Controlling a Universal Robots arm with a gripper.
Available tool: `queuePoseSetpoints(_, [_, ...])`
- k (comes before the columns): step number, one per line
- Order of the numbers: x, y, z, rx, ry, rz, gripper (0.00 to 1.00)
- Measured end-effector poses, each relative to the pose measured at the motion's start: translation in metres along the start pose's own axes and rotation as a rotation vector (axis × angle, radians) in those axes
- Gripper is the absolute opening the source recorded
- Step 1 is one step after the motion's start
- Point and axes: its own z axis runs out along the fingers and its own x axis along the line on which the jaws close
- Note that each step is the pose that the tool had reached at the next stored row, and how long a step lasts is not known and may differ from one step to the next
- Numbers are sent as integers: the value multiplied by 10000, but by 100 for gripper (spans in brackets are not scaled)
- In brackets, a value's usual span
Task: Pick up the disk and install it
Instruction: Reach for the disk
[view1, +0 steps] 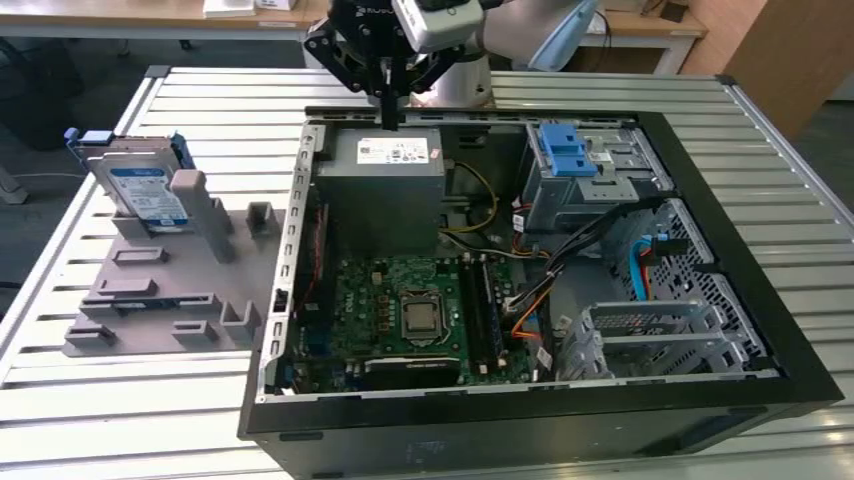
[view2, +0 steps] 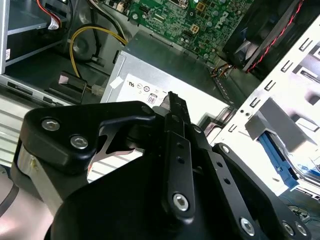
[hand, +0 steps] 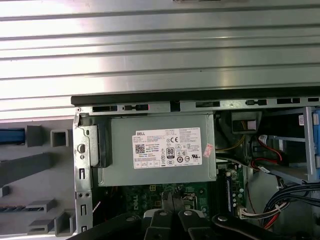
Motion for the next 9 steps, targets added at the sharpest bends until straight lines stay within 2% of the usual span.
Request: queuePoseSetpoints(9, [39, -3, -1, 1, 1, 0, 11])
